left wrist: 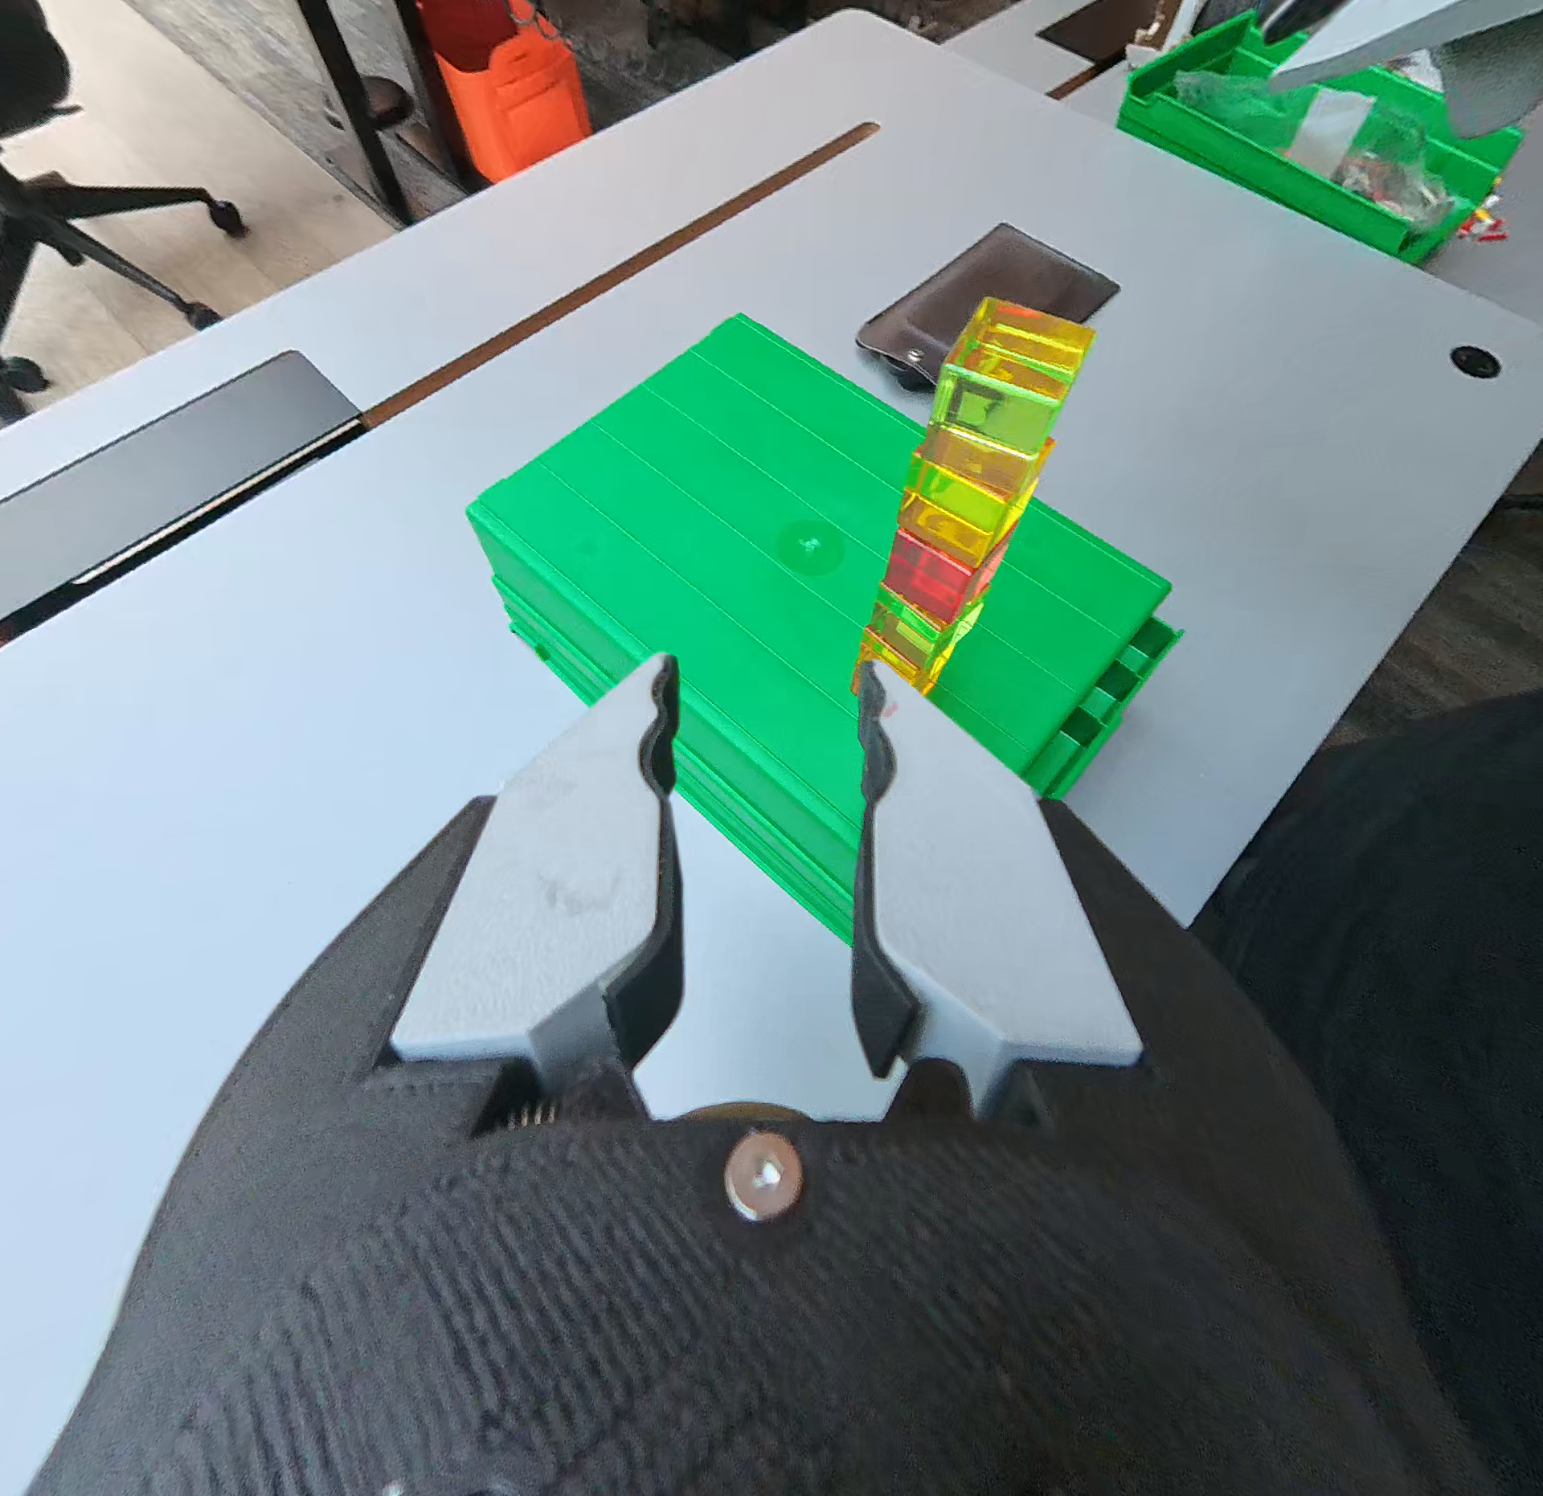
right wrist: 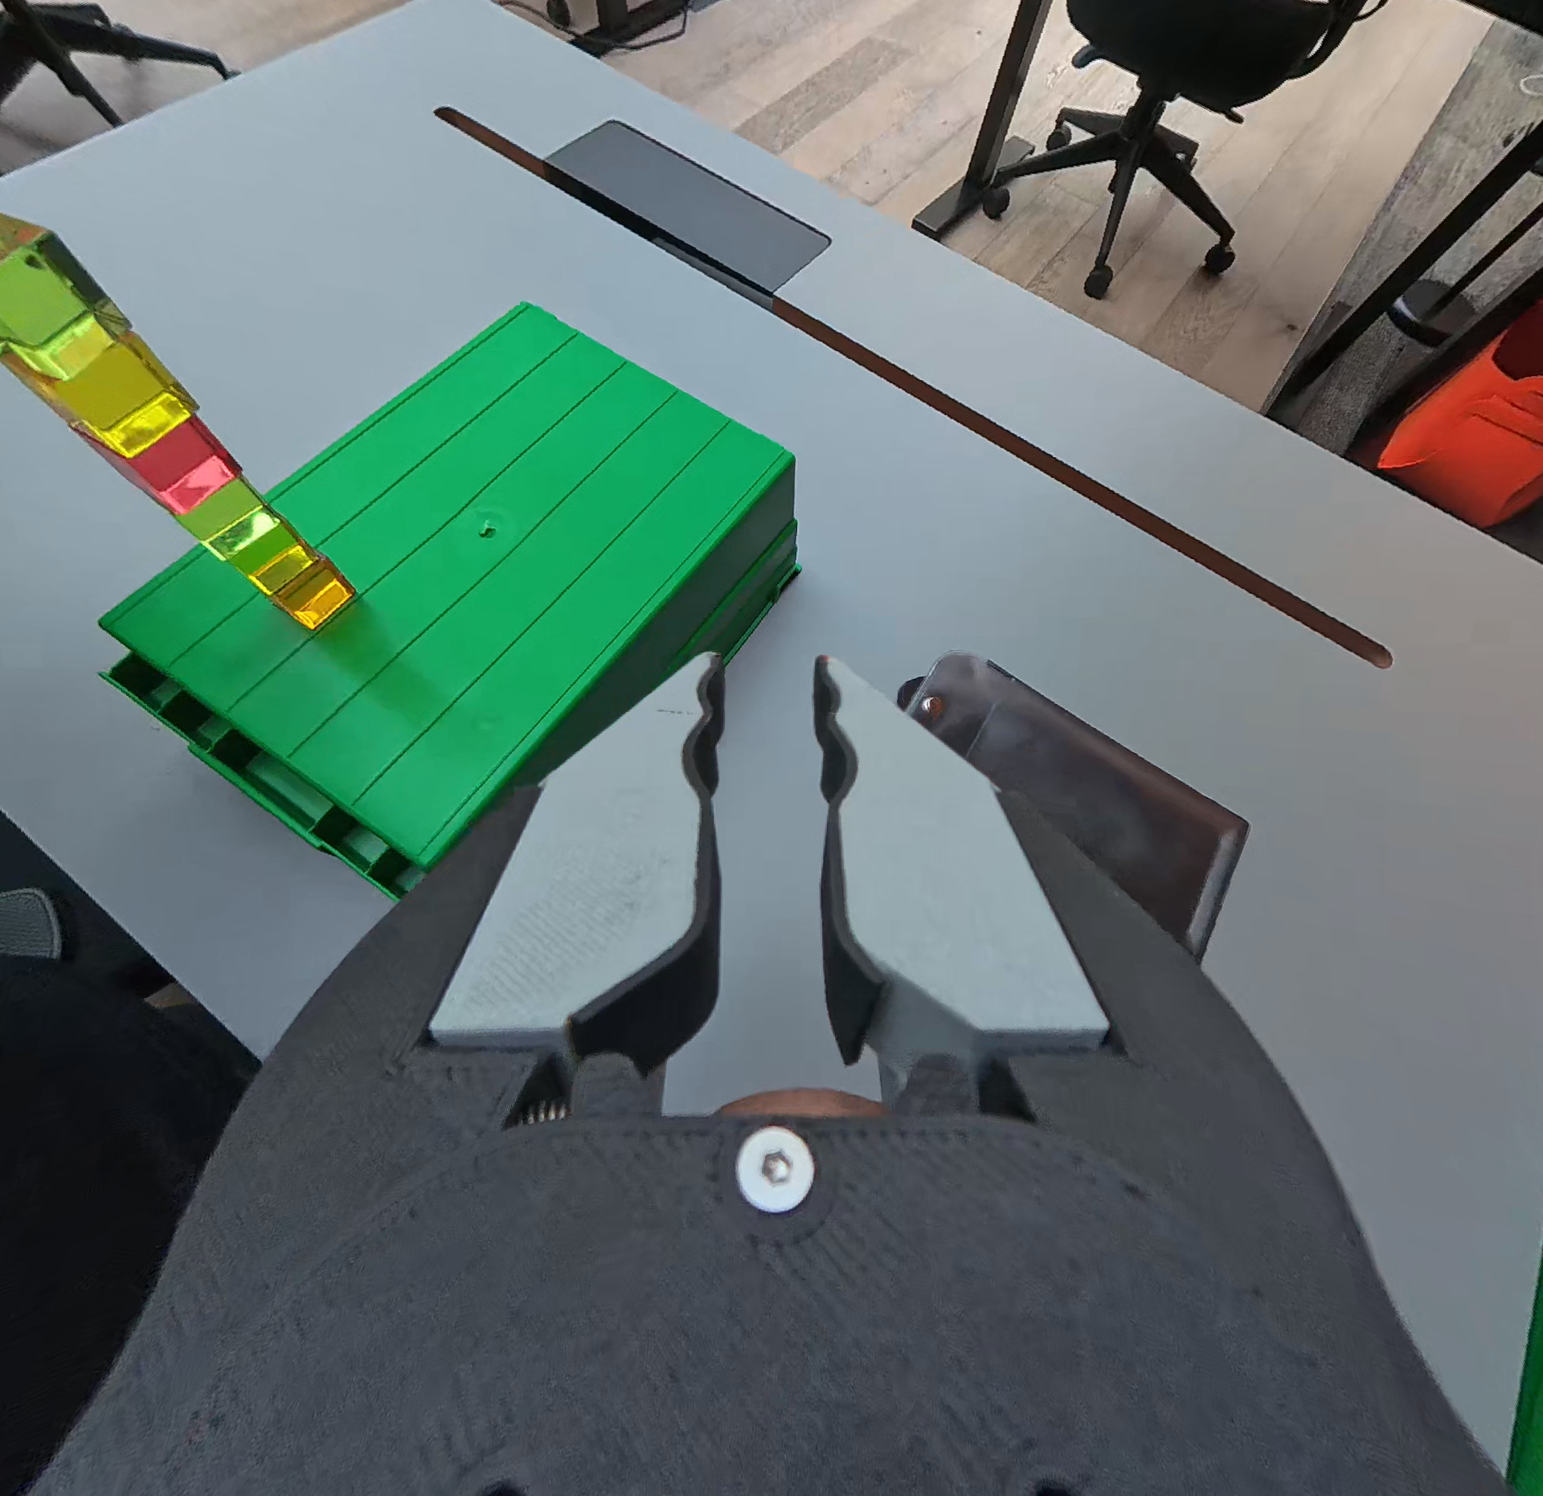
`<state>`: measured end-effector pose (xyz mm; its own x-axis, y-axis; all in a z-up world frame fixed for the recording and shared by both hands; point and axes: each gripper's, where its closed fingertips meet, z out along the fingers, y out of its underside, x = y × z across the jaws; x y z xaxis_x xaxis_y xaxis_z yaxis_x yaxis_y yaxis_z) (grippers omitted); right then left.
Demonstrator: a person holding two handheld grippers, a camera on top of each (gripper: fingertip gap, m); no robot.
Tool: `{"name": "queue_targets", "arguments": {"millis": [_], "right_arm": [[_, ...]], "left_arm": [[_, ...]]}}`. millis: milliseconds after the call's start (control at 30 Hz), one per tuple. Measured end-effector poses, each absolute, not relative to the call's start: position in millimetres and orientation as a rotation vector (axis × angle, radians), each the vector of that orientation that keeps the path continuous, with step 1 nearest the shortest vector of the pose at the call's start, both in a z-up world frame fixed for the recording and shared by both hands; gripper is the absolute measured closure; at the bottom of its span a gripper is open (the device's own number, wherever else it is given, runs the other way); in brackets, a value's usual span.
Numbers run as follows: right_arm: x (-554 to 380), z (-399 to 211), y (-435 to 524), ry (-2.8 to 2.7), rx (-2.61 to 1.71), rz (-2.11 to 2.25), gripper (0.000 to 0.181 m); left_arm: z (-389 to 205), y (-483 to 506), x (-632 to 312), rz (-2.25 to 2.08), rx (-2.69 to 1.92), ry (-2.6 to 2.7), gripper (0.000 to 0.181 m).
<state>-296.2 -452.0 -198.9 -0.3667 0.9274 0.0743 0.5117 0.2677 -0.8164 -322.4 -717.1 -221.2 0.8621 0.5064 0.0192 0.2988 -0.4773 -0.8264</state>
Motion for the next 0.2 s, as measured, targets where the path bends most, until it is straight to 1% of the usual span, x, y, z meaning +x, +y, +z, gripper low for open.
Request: {"name": "queue_targets", "arguments": {"millis": [67,133,200], "right_arm": [[-293,-202,-455,-2.019,-1.279,0.982,0.171],[-284,-205,-471,-2.118,-1.231,1.078,0.181],[-277,-207,-482,-2.176,-1.205,1.138,0.181]], "left_arm": [[-225,-715,-320,0.248,-2.124,-0.561,0.152],[-228,-712,-318,0.209,-2.121,-0.545,0.155],[-228,-708,-316,0.170,-2.098,-0.530,0.159]]}}
